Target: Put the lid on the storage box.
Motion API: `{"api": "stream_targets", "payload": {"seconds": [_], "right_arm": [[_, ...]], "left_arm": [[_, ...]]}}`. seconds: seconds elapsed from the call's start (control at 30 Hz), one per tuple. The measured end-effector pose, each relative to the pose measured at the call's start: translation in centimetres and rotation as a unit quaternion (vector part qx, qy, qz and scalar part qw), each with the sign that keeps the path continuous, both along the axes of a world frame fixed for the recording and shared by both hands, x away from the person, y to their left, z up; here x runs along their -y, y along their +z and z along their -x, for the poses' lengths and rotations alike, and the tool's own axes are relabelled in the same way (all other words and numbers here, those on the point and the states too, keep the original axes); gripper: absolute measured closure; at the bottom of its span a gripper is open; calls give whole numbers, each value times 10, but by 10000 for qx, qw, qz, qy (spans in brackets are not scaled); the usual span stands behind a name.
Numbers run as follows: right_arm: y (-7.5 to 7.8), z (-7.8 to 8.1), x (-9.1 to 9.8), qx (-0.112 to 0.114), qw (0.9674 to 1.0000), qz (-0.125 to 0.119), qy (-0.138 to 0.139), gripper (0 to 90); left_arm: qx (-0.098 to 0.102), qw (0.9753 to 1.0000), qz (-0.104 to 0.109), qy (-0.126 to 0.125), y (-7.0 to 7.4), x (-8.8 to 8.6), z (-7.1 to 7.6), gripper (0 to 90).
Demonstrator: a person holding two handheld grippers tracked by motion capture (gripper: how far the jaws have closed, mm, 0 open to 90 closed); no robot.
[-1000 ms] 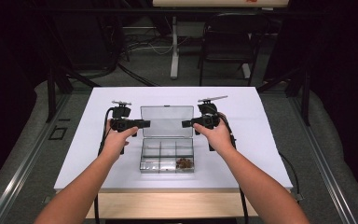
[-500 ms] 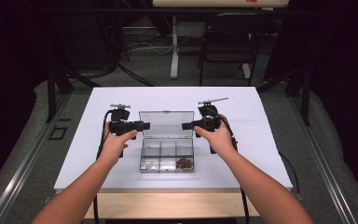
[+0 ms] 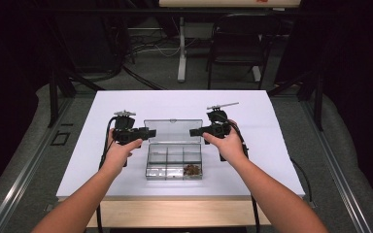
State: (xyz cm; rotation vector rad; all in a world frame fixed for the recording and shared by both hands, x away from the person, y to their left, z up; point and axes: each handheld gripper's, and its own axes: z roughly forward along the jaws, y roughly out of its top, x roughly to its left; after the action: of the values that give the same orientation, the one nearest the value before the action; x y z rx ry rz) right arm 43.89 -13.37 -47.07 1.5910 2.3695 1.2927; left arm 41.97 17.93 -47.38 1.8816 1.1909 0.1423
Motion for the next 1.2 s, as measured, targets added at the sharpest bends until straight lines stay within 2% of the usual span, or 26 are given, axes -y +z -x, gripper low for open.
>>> {"api": "stream_targets", "payload": {"seconds": [0.17,0.5,0.97,1.2], "right_arm": [[0,3,0,51,10000,25,22,501],[2,9,1,158,9998,63,69,495],[5,17,3,248,9996,72,132,490],[5,20,6,225,9996,64,163,492]], "left_arm": [[55,10000,46,-31,4,-2,4,569],[155,9998,5,-92,10,-4,10,570],[152,9997,-37,-181,12,-5,18,574],[148,9997,-18,-218,12,-7,22,579]]}}
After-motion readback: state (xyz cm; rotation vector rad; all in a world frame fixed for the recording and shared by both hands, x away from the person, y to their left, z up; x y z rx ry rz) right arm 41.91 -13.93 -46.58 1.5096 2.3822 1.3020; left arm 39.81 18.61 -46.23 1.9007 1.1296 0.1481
